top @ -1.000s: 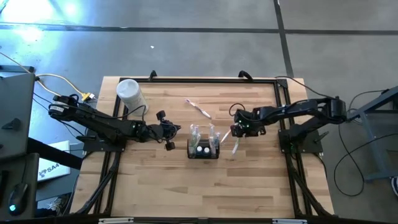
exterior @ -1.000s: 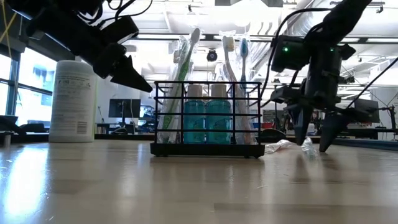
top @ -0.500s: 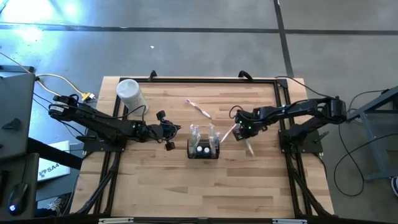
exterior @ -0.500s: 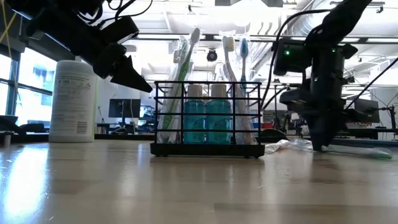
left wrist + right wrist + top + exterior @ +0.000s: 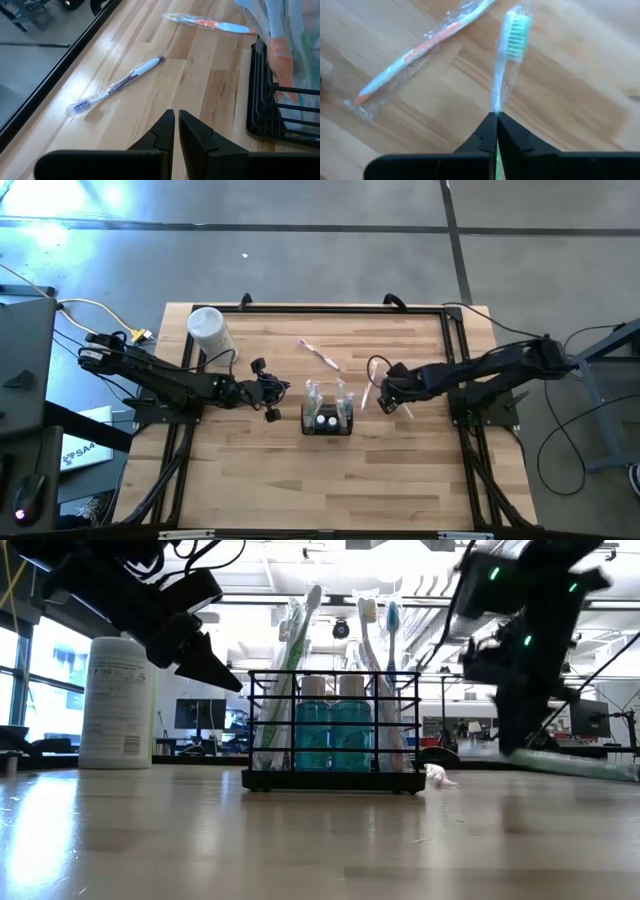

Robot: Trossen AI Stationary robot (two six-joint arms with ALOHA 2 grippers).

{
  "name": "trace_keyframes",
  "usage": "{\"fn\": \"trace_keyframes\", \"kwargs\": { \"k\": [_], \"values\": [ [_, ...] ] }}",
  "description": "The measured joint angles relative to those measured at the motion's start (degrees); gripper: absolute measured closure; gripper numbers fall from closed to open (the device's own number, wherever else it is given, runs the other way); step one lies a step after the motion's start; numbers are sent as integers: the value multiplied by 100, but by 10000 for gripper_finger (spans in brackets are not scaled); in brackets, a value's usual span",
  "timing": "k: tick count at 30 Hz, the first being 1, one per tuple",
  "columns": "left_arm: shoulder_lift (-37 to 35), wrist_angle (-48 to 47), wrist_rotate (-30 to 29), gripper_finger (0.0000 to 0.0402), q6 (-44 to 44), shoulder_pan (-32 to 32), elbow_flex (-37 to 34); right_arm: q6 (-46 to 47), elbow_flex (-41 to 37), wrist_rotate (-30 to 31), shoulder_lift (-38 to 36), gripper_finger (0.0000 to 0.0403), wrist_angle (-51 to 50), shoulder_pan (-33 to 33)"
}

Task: Pick & Place toothbrushing station
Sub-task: Put the green toothbrush into the black wire organizer

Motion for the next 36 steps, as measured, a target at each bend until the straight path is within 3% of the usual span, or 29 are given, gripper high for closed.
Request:
{"fn": "trace_keyframes", "kwargs": {
  "k": [8,13,18,24,29,36],
  "values": [
    [0,-7,6,380,-50,0,0,565,306,940,-869,402,-298,1163],
    [0,-11,49,380,-215,0,0,147,462,2091,-1134,401,103,2096],
    [0,-17,52,380,-326,0,0,-939,477,3442,-1137,400,1122,2938],
    [0,-14,57,380,-329,0,0,-3126,481,4513,-897,400,3515,3615],
    [0,-13,59,380,-330,0,0,-4853,486,4403,-465,400,5604,3698],
    [0,9,61,380,-297,0,0,-6535,486,3403,307,400,7639,3180]
  ]
}}
